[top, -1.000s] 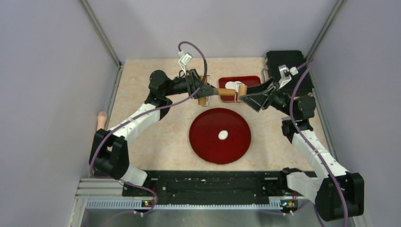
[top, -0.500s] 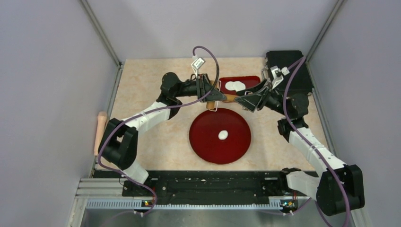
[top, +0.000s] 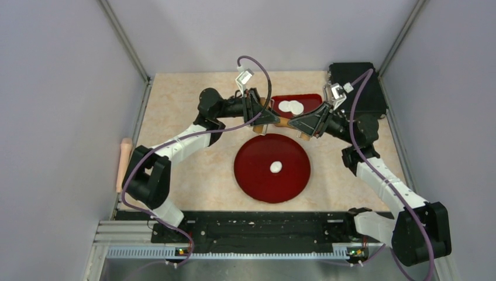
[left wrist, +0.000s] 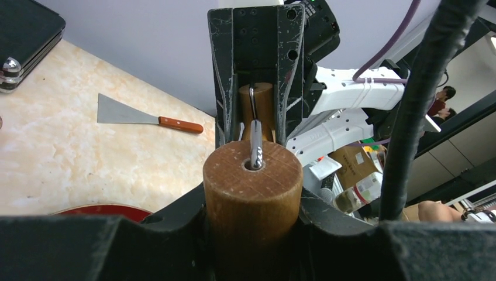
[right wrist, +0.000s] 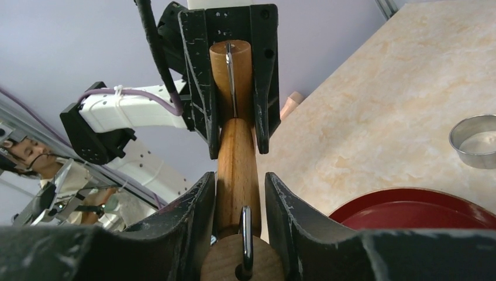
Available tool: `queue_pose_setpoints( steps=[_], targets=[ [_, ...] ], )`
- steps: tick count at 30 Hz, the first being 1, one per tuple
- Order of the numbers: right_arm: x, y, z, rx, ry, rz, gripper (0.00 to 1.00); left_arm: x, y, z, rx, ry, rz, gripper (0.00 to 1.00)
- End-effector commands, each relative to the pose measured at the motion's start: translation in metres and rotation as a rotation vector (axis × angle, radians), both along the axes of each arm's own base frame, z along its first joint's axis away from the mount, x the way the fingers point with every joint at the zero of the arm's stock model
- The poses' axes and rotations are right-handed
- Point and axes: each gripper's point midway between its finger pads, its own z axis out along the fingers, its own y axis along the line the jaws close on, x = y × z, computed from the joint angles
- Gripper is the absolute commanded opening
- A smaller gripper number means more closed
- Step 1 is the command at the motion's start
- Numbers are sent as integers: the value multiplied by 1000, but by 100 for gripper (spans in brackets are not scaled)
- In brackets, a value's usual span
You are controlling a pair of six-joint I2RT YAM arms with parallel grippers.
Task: Roll out the dumpling wrappers from the dough
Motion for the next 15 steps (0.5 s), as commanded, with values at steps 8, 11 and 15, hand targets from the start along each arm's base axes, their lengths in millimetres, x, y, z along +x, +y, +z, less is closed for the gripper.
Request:
queue_pose_setpoints(
  steps=[8,11,15],
  targets=[
    [-18,6,14,-38,-174,63,48,2,-2,19,-15,-18,10,0],
    [-18,8,13,-41,-171,66,41,2,-2,18,-13,-18,12,0],
    [-17,8,12,-46,-175,66,22,2,-2,18,-13,-21,15,0]
  ],
)
